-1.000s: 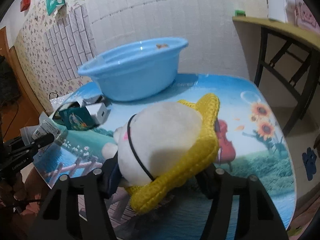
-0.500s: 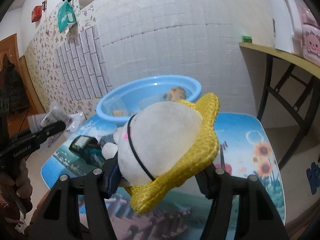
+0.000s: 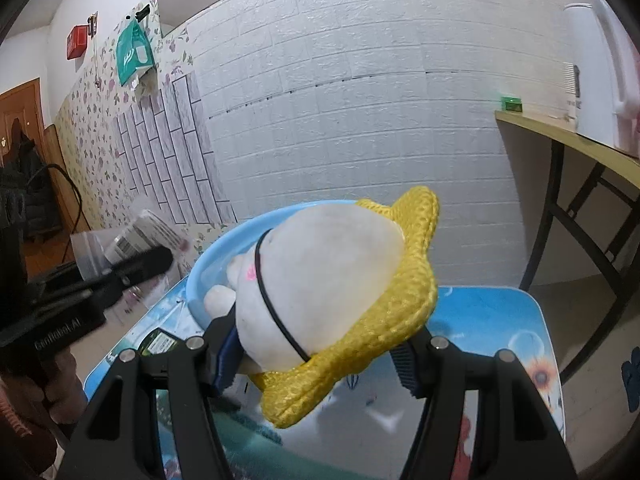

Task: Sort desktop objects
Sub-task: 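Carry the plastic bag and white plush over the blue basin and release both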

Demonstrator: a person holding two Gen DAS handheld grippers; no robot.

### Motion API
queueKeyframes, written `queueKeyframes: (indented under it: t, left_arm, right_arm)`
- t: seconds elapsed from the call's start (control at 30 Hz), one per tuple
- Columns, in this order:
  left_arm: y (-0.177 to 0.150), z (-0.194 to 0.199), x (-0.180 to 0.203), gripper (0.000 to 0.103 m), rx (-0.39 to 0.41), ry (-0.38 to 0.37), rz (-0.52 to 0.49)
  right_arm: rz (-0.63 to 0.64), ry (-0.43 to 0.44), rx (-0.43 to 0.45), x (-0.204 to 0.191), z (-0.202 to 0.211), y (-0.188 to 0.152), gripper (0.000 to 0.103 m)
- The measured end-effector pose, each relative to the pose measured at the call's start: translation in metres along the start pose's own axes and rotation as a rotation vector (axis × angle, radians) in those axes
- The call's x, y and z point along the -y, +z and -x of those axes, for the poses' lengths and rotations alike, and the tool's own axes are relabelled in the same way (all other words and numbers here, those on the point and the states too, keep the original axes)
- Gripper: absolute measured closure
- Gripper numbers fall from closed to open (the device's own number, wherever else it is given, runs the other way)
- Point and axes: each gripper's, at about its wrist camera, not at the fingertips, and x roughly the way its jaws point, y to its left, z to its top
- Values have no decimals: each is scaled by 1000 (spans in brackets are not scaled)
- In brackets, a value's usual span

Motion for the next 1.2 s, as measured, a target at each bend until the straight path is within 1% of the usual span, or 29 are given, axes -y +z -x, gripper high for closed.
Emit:
queueKeyframes:
  t: [0.13,0.33,0.5,0.6,0.77,0.8,0.87,0.93,1.0,1.03,1.07,1.1,1.17,1.2]
  left_arm:
    - [2,-20,2,83,-22,-4,-4]
    - [2,-45,1,83,-62,-10,2]
    - [-2,-59,5,83,-86,-5,-46]
    - [-5,-63,7,78,-100,-16,-57]
    - [-7,-65,4,75,-104,4,-53]
    - [-6,-64,2,73,-103,6,-44]
    - [-5,-61,-3,62,-96,10,-28]
    - [-5,-56,-8,58,-83,19,-19]
    - [-5,-50,-11,57,-74,29,-13]
    - [-5,-46,-14,54,-68,38,-6]
    - [-6,-43,-17,48,-63,50,1]
    - [-6,-40,-20,45,-57,65,10]
    - [-6,-32,-27,32,-31,109,35]
    - [-6,-28,-31,30,-20,128,48]
  right_arm:
    - [-5,7,-24,3,-16,6,41]
    - [-1,2,-37,10,-32,10,41]
    - [-1,-6,-46,16,-45,12,41]
    - [-8,-2,-57,19,-52,11,41]
    - [-9,4,-84,19,-61,13,40]
    - [-10,9,-90,19,-62,13,40]
    - [-6,11,-93,17,-62,13,40]
    - [2,10,-100,13,-63,13,39]
    - [17,15,-110,8,-65,14,37]
    - [29,18,-112,3,-65,16,37]
    - [37,22,-110,0,-65,18,36]
    - [46,23,-107,-4,-65,21,33]
    - [65,5,-80,-12,-61,26,14]
    - [77,-12,-50,-16,-57,29,11]
